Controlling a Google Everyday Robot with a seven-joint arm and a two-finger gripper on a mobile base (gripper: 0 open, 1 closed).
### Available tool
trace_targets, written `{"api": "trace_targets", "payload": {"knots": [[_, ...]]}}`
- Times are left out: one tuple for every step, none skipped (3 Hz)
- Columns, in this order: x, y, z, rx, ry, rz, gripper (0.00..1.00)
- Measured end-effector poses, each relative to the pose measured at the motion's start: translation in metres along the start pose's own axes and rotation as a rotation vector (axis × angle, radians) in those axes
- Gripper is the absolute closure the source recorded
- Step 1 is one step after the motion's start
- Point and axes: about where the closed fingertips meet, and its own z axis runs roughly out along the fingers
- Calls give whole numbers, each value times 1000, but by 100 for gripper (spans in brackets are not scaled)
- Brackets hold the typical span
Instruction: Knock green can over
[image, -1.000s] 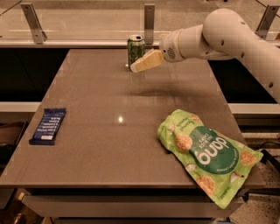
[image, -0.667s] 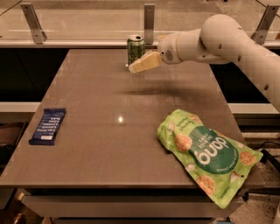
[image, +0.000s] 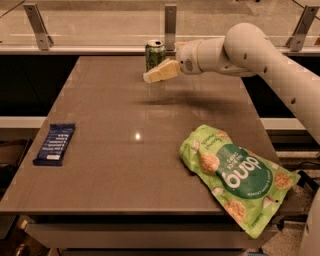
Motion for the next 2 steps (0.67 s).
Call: {"api": "trace_targets", "payload": {"knots": [[0, -2, 11, -13, -28, 9, 0], [-2, -2, 20, -20, -53, 15, 0]]}}
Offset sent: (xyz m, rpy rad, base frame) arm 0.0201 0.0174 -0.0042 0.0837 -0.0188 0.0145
